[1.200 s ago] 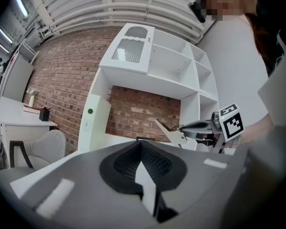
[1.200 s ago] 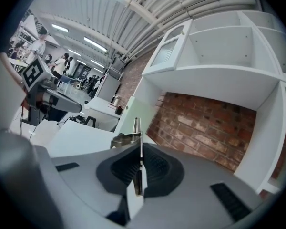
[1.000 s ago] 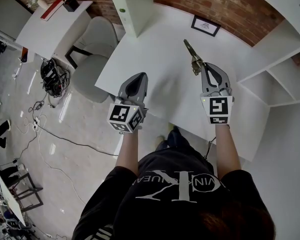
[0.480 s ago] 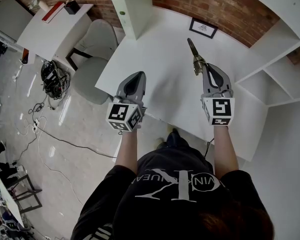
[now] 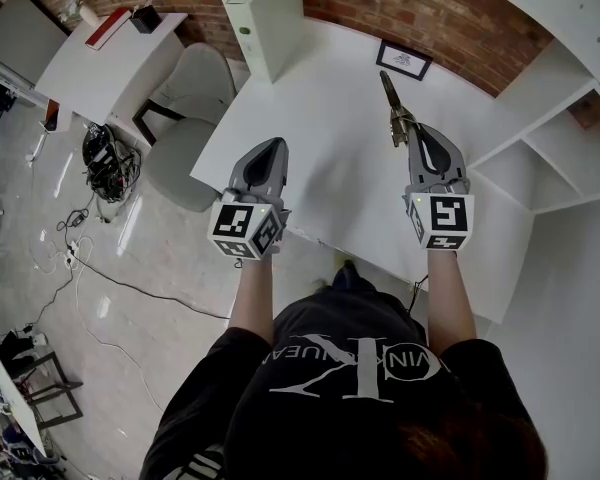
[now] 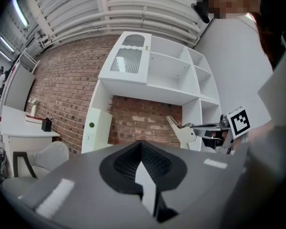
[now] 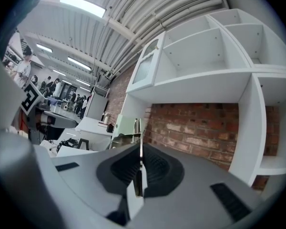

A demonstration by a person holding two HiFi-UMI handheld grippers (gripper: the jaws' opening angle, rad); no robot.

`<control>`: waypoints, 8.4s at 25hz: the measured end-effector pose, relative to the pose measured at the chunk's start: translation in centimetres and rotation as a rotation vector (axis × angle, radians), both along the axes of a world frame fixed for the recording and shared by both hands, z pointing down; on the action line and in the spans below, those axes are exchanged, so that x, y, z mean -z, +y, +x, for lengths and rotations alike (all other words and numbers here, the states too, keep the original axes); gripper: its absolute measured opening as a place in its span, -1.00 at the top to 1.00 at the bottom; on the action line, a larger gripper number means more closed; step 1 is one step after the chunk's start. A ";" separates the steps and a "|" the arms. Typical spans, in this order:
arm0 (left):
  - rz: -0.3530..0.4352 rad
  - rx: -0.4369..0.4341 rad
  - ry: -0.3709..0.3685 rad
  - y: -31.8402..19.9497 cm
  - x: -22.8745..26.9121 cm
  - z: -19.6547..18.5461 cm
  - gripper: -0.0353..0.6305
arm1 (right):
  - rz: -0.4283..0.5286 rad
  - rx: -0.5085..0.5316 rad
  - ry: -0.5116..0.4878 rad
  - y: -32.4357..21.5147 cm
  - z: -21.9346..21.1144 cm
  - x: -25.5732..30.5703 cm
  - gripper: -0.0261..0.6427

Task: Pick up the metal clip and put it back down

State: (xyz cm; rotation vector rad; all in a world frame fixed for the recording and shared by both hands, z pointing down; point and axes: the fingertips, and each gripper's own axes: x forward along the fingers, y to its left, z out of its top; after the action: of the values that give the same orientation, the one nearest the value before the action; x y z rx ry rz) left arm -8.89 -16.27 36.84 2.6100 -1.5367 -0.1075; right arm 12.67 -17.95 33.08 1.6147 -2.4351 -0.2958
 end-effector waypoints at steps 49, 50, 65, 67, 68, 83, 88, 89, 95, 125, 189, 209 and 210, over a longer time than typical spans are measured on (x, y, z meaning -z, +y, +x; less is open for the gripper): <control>-0.055 0.065 0.011 -3.2 -2.2 -0.9 0.88 | -0.079 0.051 -0.037 -3.9 0.2 -2.9 0.87; -0.059 0.063 0.011 -3.3 -2.4 -1.0 0.88 | -0.086 0.054 -0.034 -4.1 0.1 -3.2 0.87; -0.138 0.059 0.016 -4.5 -6.2 -1.0 0.88 | -0.207 0.123 0.075 -6.1 -1.7 -9.2 0.87; -0.151 0.063 0.012 -4.6 -6.9 -1.1 0.88 | -0.224 0.135 0.101 -6.3 -2.1 -10.2 0.87; -0.158 0.064 0.010 -4.6 -7.2 -1.1 0.88 | -0.230 0.141 0.115 -6.4 -2.4 -10.6 0.87; -0.213 0.078 0.007 -5.1 -10.0 -1.3 0.88 | -0.271 0.256 0.539 -7.7 -4.5 -17.8 0.87; -0.226 0.082 0.004 -5.0 -10.7 -1.2 0.88 | -0.252 0.279 0.696 -7.3 -4.5 -20.3 0.87; -0.228 0.083 0.004 -4.9 -10.8 -1.3 0.88 | -0.244 0.283 0.728 -7.2 -4.5 -20.6 0.87; -0.236 0.087 0.004 -4.8 -11.0 -1.3 0.88 | -0.226 0.290 0.837 -6.7 -4.4 -22.2 0.87; -0.224 0.079 0.005 -3.4 -10.3 -0.6 0.88 | -0.355 0.314 0.775 -3.8 -3.6 -25.0 0.58; -0.061 -0.010 -0.014 0.8 -3.1 -0.2 0.88 | -0.218 0.107 -0.128 1.3 -0.7 -6.4 0.88; 0.010 0.011 -0.038 0.2 -0.3 -1.6 0.88 | -0.149 0.107 -0.183 1.3 -0.4 -3.1 0.88; 0.010 0.014 -0.036 0.2 -0.2 -1.6 0.88 | -0.145 0.106 -0.184 1.2 -0.4 -3.0 0.88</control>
State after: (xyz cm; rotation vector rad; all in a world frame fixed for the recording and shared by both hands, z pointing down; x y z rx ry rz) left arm -10.52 -16.08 37.09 2.6232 -1.5700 -0.0695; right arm 12.28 -16.70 36.07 1.5148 -2.6144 0.0159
